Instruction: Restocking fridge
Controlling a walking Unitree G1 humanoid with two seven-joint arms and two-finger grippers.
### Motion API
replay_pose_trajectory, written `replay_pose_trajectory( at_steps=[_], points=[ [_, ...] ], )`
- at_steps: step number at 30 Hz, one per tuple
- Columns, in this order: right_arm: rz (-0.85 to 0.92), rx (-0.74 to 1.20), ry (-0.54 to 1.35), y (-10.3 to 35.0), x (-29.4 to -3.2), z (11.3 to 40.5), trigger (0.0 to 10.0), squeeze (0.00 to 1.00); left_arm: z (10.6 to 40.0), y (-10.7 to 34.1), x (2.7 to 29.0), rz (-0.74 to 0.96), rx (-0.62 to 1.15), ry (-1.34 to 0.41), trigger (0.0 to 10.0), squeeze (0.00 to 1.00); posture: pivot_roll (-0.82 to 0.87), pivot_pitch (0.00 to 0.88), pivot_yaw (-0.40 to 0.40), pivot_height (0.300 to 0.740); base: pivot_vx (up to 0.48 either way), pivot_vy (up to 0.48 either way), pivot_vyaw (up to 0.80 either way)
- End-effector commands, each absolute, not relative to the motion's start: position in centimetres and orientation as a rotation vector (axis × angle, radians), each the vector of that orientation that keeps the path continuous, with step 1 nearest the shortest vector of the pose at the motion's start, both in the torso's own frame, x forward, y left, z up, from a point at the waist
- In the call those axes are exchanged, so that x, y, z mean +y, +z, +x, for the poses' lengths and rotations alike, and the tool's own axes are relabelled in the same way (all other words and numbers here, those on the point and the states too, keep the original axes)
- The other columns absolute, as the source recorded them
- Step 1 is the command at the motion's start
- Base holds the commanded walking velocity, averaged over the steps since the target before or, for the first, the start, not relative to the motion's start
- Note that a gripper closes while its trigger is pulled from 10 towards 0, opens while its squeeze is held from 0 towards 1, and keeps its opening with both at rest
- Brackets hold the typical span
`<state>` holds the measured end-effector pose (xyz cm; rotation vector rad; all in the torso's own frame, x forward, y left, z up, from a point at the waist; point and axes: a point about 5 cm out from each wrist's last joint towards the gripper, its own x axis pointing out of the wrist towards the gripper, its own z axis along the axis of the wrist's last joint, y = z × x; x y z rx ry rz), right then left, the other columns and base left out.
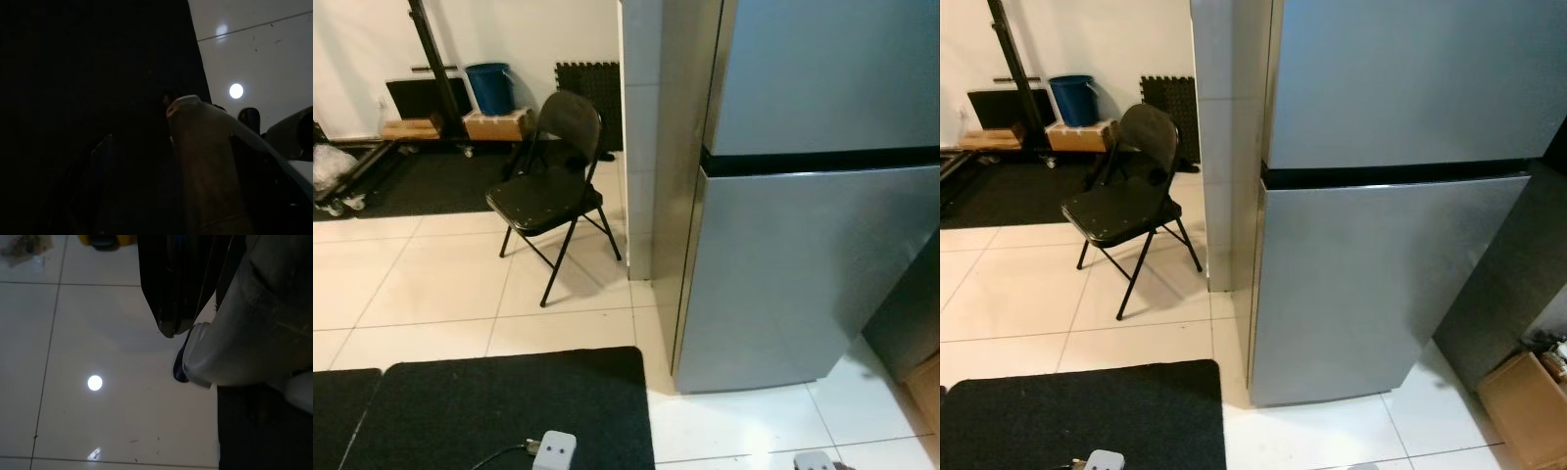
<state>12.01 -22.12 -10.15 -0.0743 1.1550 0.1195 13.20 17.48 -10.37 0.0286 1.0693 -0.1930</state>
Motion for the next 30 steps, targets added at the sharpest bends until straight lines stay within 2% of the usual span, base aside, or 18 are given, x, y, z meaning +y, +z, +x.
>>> replay_pose_trajectory(
  at_steps=[1, 15, 30],
  points=[
    [-0.081, 1.125, 0.130, -9.87, -21.99, 12.91, 10.0, 0.00, 12.11, -10.79, 17.22, 0.026, 1.116, -0.208, 10.0, 0.00, -0.01, 0.000, -0.053, 0.738, 0.000, 0.000, 0.79],
    [-0.082, 1.124, 0.104, -9.89, -22.12, 12.84, 10.0, 0.00, 12.09, -10.80, 17.17, 0.023, 1.118, -0.210, 10.0, 0.00, -0.01, 0.000, -0.051, 0.738, 0.000, 0.000, 0.79],
    [-0.079, 1.122, 0.070, -9.83, -22.51, 12.86, 10.0, 0.00, 11.97, -10.85, 16.93, 0.005, 1.119, -0.202, 10.0, 0.00, -0.01, 0.000, -0.059, 0.738, 0.000, 0.000, 0.00]
  ],
)
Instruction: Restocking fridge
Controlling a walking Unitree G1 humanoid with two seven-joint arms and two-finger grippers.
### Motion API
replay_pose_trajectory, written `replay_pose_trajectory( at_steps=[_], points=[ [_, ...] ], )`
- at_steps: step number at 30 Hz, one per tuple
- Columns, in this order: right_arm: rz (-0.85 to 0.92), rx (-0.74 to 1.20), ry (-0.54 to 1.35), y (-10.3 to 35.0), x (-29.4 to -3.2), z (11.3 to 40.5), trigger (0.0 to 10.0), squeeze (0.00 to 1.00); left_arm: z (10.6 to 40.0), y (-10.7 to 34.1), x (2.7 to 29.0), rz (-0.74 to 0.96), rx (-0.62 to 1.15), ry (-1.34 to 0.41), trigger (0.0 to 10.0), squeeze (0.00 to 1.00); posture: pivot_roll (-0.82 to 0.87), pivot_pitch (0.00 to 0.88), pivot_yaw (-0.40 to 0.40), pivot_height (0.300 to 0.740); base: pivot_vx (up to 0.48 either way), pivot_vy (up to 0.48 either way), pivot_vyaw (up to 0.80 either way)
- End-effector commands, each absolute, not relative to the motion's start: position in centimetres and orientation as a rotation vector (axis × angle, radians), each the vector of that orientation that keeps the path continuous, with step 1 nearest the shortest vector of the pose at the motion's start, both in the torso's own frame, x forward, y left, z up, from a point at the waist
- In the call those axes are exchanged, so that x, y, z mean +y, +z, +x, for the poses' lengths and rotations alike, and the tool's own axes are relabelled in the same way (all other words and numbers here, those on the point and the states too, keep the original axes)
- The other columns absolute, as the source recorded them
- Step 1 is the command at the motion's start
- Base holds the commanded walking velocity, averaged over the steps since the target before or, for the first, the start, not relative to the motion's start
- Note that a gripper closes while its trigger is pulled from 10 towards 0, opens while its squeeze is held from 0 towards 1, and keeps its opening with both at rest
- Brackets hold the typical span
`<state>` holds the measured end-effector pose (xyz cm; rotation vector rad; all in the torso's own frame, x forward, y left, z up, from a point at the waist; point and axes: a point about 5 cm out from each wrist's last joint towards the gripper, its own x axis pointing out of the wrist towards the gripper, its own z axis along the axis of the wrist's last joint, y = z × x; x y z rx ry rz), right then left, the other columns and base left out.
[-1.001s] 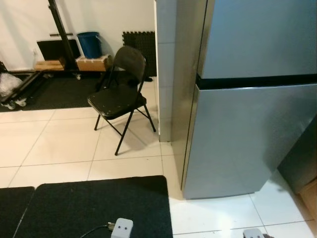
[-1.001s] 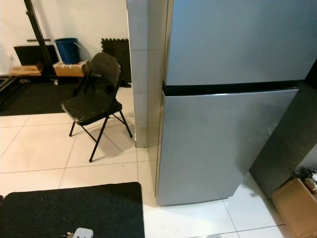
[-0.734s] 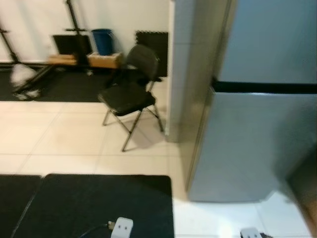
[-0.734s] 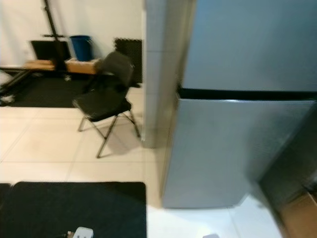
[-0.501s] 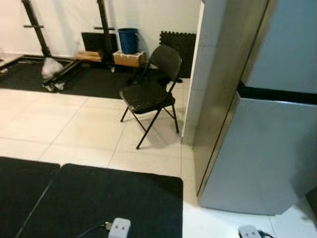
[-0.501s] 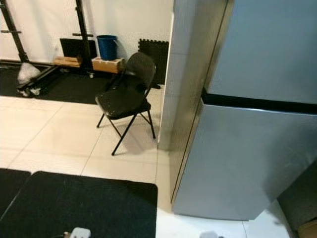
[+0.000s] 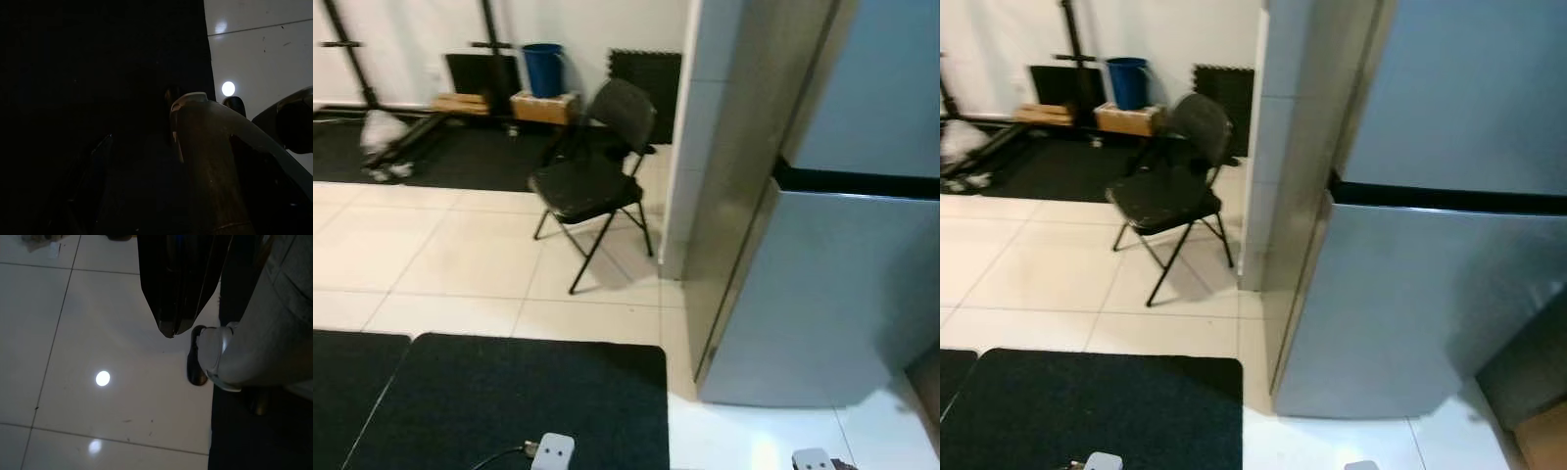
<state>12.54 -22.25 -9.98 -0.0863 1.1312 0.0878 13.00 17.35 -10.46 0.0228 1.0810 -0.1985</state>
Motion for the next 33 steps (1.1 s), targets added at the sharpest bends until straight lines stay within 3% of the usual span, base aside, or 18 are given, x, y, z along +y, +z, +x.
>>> replay_pose_trajectory(
  at_steps=[1, 19, 33],
  points=[
    [-0.079, 1.122, 0.070, -9.83, -22.51, 12.86, 10.0, 0.00, 11.97, -10.85, 16.93, 0.005, 1.119, -0.202, 10.0, 0.00, -0.01, 0.000, -0.059, 0.738, 0.000, 0.000, 0.00],
    [-0.066, 1.122, 0.097, -9.79, -22.44, 12.89, 10.0, 0.00, 11.91, -10.89, 16.86, 0.009, 1.121, -0.190, 10.0, 0.00, -0.02, 0.000, -0.064, 0.738, 0.107, 0.000, 0.00],
    [-0.076, 1.122, 0.125, -9.76, -22.38, 12.96, 10.0, 0.00, 11.80, -10.94, 16.66, 0.010, 1.125, -0.195, 10.0, 0.00, -0.02, 0.000, -0.070, 0.738, 0.000, 0.000, 0.64]
  ],
)
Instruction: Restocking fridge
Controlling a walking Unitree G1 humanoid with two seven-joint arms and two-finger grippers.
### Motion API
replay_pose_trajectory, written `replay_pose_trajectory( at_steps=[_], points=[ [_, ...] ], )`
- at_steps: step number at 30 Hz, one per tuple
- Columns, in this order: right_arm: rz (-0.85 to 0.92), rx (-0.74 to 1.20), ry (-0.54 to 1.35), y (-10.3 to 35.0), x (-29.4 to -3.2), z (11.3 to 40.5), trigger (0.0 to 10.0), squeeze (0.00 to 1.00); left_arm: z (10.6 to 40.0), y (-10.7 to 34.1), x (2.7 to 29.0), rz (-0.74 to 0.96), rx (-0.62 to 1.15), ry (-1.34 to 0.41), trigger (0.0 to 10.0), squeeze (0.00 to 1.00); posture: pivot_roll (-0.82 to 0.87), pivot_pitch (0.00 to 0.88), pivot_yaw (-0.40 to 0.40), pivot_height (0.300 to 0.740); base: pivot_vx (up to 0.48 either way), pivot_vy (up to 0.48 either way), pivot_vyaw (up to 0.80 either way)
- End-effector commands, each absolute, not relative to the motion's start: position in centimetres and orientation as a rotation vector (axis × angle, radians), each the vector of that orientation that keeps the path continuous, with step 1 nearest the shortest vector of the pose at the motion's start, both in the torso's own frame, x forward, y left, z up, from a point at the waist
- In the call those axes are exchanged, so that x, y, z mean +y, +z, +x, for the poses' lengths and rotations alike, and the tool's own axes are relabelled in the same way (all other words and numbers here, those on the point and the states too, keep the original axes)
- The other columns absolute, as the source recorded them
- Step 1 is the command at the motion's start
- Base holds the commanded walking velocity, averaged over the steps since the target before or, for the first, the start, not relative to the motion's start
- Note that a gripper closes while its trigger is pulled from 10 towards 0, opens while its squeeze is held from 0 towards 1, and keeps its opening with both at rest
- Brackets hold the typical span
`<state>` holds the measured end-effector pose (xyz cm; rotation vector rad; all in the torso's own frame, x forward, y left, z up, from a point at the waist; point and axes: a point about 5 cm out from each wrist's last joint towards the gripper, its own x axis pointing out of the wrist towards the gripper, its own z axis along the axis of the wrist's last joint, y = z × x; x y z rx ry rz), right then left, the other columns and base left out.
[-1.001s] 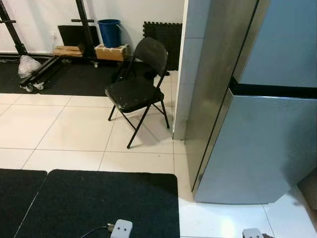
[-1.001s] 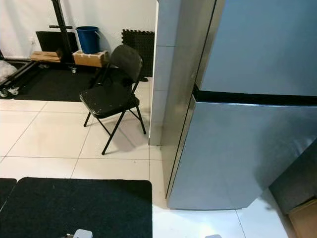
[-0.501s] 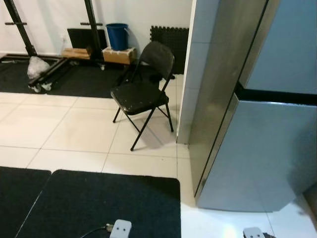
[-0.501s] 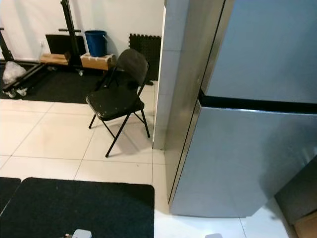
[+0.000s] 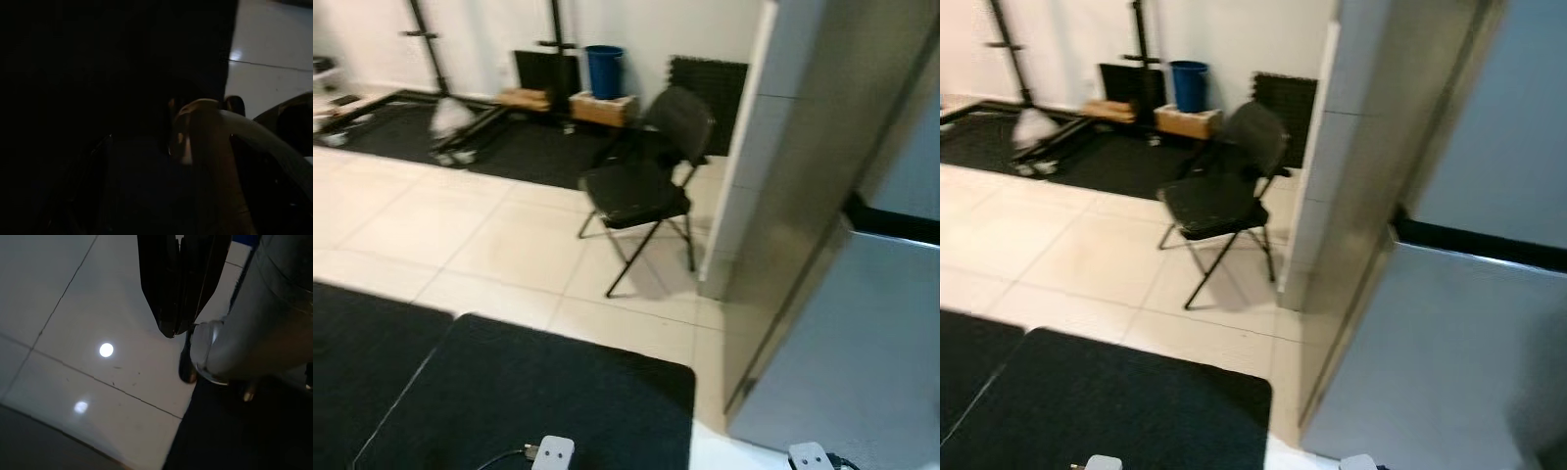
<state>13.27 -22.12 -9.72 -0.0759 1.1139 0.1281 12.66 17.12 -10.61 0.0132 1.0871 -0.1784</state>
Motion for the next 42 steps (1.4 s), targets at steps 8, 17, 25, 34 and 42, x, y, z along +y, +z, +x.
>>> replay_pose_trajectory(
  at_steps=[8, 17, 25, 34, 42],
  points=[
    [-0.079, 1.122, 0.135, -9.73, -22.40, 13.00, 10.0, 0.00, 11.76, -10.94, 16.77, 0.010, 1.126, -0.194, 10.0, 0.00, -0.01, 0.000, -0.072, 0.738, 0.000, 0.000, 0.64],
    [-0.078, 1.121, 0.144, -9.74, -22.33, 13.00, 10.0, 0.00, 11.72, -10.95, 16.77, 0.012, 1.127, -0.197, 10.0, 0.00, -0.01, 0.000, -0.071, 0.738, 0.000, 0.000, 0.64],
    [-0.076, 1.122, 0.143, -9.77, -22.27, 12.93, 10.0, 0.00, 11.70, -10.96, 16.75, 0.009, 1.128, -0.197, 10.0, 0.00, -0.02, 0.000, -0.070, 0.738, 0.000, 0.000, 0.64],
    [-0.080, 1.120, 0.137, -9.76, -22.34, 12.91, 10.0, 0.00, 11.64, -10.99, 16.61, 0.006, 1.130, -0.198, 10.0, 0.00, -0.02, 0.000, -0.072, 0.738, 0.000, 0.000, 0.64],
    [-0.086, 1.118, 0.103, -9.67, -22.75, 13.02, 10.0, 0.00, 11.69, -10.99, 16.32, -0.002, 1.126, -0.198, 10.0, 0.00, -0.02, 0.000, -0.079, 0.738, 0.000, 0.000, 0.31]
  ],
)
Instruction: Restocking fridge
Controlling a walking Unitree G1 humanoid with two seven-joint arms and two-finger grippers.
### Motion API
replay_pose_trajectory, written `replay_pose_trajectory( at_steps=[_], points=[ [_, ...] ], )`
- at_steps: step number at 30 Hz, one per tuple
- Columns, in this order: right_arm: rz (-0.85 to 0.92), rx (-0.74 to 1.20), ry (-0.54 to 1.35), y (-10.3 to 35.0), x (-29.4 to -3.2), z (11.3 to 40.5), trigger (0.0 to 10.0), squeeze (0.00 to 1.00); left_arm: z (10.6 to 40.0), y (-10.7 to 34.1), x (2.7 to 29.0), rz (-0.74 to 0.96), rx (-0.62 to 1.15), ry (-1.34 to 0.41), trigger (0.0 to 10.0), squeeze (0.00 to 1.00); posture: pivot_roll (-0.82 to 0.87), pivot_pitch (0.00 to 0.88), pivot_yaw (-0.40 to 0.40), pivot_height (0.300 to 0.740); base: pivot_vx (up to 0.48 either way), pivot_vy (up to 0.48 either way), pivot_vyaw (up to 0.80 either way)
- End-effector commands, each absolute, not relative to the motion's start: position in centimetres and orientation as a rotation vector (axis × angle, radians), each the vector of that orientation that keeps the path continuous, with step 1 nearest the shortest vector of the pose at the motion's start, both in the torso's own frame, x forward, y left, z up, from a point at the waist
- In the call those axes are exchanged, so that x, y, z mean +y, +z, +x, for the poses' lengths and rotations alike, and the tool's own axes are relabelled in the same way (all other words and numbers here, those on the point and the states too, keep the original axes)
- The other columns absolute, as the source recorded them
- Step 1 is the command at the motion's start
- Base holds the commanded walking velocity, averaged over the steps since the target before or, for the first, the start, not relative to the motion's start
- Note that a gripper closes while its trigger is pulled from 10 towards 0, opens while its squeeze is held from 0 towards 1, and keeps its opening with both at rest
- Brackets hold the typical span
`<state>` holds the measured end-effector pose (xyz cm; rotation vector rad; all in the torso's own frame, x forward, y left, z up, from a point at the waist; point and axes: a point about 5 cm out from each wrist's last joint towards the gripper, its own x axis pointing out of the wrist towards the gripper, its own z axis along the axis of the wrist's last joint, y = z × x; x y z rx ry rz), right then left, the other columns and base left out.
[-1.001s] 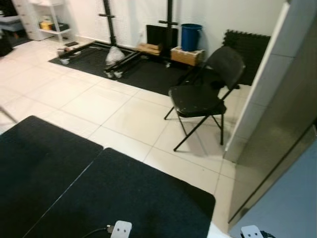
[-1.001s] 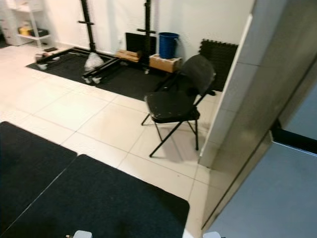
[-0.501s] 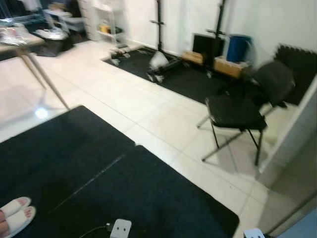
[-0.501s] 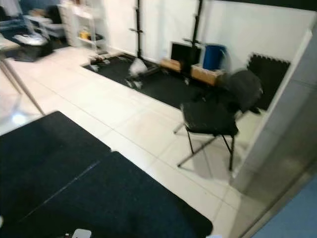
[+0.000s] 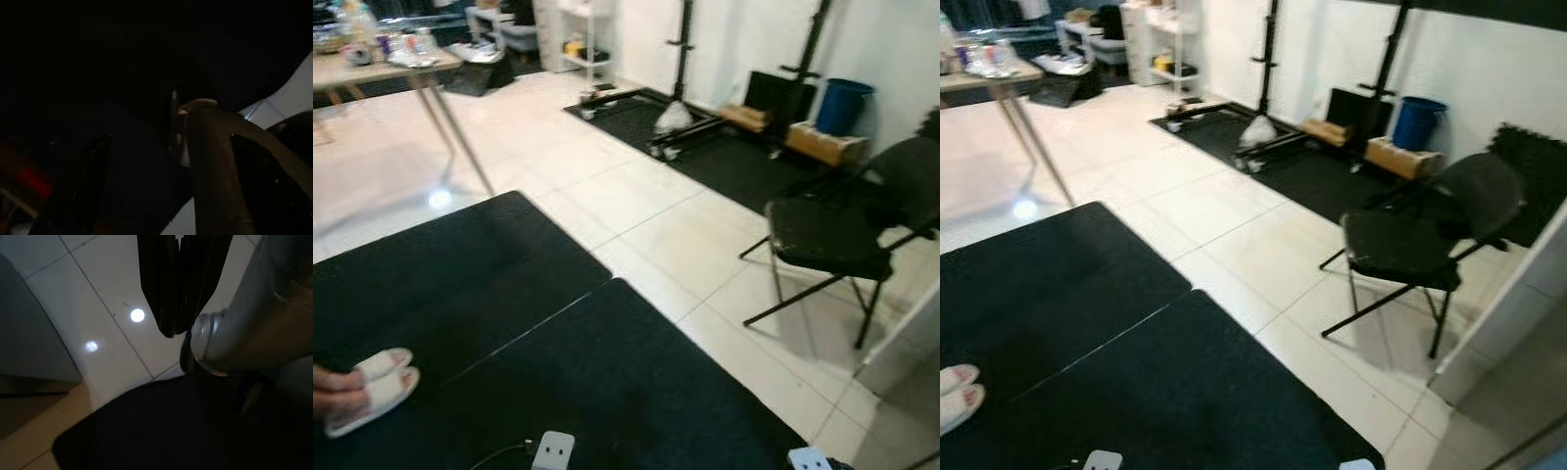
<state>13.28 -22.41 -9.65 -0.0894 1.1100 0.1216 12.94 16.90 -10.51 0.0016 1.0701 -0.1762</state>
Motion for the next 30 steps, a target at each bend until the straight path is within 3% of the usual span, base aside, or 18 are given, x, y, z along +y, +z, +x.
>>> replay_pose_trajectory(
  at_steps=[1, 25, 30],
  points=[
    [-0.086, 1.117, 0.103, -9.66, -22.78, 13.03, 10.0, 0.00, 11.69, -10.99, 16.30, -0.003, 1.126, -0.197, 10.0, 0.00, -0.02, 0.000, -0.079, 0.738, 0.000, 0.000, 0.00],
    [-0.094, 1.118, 0.111, -9.64, -22.93, 12.94, 10.0, 0.00, 11.51, -11.06, 16.06, -0.010, 1.131, -0.198, 10.0, 0.00, -0.02, 0.000, -0.085, 0.738, 0.000, 0.000, 0.00],
    [-0.091, 1.117, 0.111, -9.64, -22.90, 12.95, 10.0, 0.00, 11.65, -11.00, 15.91, -0.007, 1.120, -0.220, 10.0, 0.00, -0.02, 0.000, -0.085, 0.738, 0.273, 0.000, 0.00]
  ],
)
